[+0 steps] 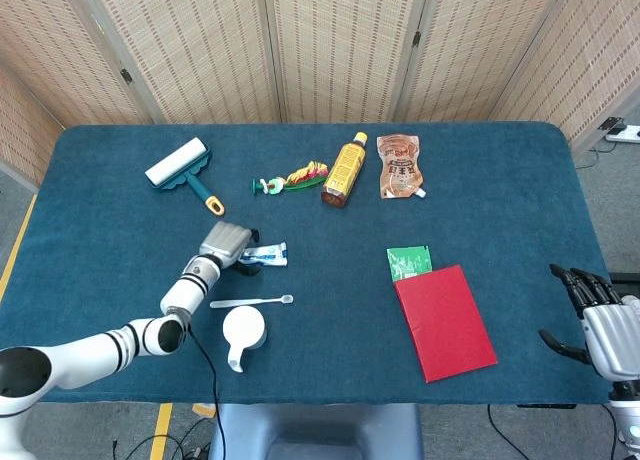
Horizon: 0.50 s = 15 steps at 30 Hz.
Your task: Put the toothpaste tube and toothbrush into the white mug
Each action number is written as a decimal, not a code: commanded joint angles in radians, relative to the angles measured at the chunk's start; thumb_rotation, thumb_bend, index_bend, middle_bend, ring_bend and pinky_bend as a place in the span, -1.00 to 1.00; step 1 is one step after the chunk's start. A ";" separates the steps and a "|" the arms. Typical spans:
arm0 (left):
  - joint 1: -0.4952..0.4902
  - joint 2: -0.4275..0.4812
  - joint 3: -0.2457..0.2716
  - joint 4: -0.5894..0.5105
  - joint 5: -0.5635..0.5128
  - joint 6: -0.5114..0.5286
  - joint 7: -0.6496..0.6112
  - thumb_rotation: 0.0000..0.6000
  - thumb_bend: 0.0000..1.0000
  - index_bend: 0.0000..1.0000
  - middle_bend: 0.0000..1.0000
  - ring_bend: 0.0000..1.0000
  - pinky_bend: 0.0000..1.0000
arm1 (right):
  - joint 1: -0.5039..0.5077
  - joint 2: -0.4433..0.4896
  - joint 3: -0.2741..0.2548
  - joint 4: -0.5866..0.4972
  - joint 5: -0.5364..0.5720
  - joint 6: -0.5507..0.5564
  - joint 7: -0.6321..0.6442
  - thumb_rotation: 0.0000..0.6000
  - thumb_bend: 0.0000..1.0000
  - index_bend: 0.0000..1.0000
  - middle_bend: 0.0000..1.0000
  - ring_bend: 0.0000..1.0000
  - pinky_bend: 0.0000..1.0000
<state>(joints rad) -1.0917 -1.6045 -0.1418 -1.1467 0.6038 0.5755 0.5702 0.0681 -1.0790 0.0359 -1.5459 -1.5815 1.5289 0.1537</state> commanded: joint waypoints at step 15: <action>-0.020 -0.043 0.067 -0.035 0.085 0.112 0.010 1.00 -0.41 -0.21 0.84 0.65 0.96 | 0.001 -0.009 0.001 0.019 0.005 -0.008 0.012 1.00 -0.82 -0.81 -0.58 -0.69 -0.65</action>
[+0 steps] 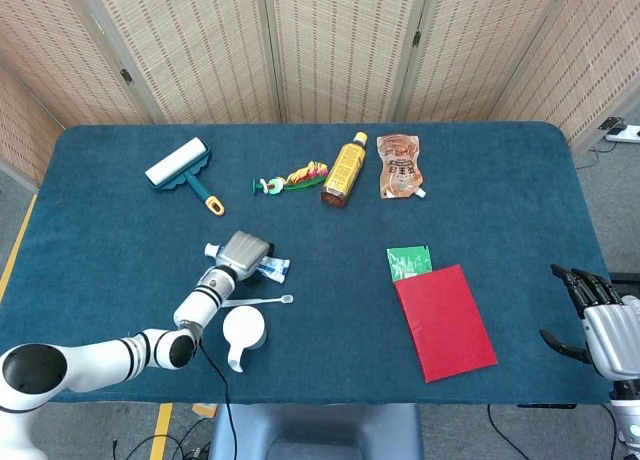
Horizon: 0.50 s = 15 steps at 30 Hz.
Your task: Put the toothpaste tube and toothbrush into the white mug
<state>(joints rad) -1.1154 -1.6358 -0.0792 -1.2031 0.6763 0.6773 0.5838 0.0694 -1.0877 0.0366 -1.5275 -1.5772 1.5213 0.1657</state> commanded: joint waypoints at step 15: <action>0.052 -0.052 -0.025 0.107 0.121 0.028 -0.126 1.00 -0.41 0.06 0.87 0.68 0.99 | -0.001 -0.001 0.000 0.002 0.002 -0.001 0.001 1.00 -0.82 -0.81 -0.58 -0.68 -0.65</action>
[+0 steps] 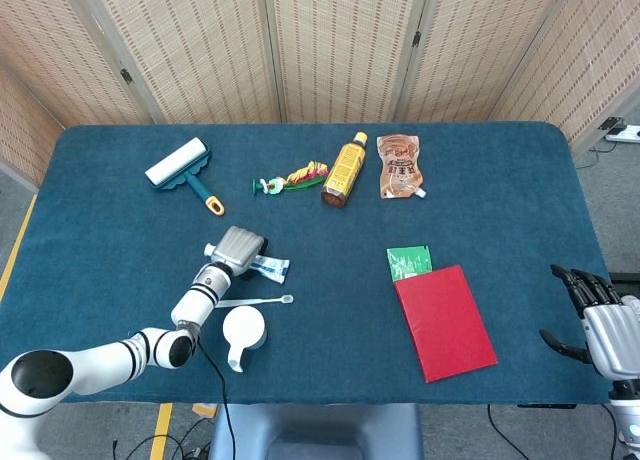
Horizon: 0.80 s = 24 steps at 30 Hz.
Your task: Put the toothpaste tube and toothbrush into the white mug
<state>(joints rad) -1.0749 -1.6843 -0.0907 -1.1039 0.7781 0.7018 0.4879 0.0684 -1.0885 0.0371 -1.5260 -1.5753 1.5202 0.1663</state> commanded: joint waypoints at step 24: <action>0.258 0.444 -0.128 -0.417 0.458 0.128 -0.715 1.00 -0.41 0.30 0.95 0.74 1.00 | -0.003 -0.003 -0.003 0.002 -0.022 0.018 0.009 1.00 -0.82 -0.81 -0.58 -0.68 -0.65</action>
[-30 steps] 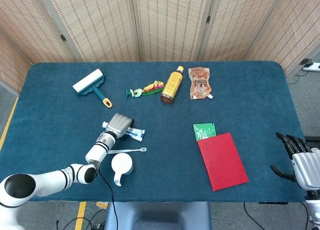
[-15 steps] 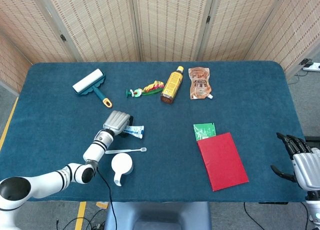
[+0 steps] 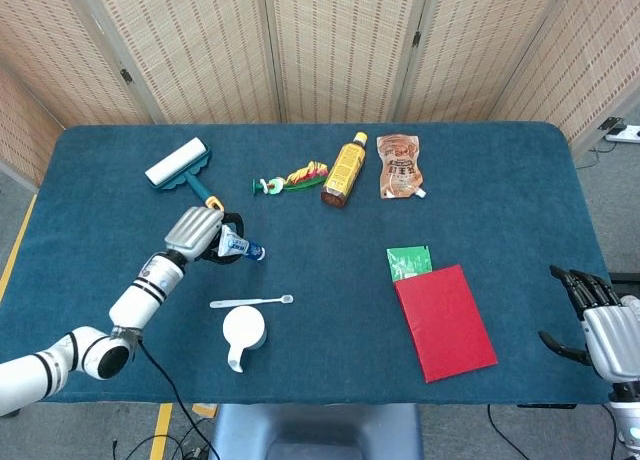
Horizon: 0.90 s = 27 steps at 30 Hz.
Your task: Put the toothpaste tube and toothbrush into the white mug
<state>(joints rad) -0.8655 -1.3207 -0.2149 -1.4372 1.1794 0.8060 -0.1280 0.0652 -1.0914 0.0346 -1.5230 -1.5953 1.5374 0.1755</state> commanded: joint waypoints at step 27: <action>0.168 0.449 0.146 -0.379 0.560 0.184 -0.626 1.00 -0.41 0.30 0.95 0.74 1.00 | 0.008 0.005 -0.001 -0.032 -0.017 0.004 -0.028 1.00 -0.82 -0.81 -0.58 -0.68 -0.65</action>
<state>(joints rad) -0.6978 -0.8855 -0.0840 -1.8039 1.7175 0.9750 -0.7355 0.0734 -1.0866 0.0334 -1.5546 -1.6121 1.5411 0.1477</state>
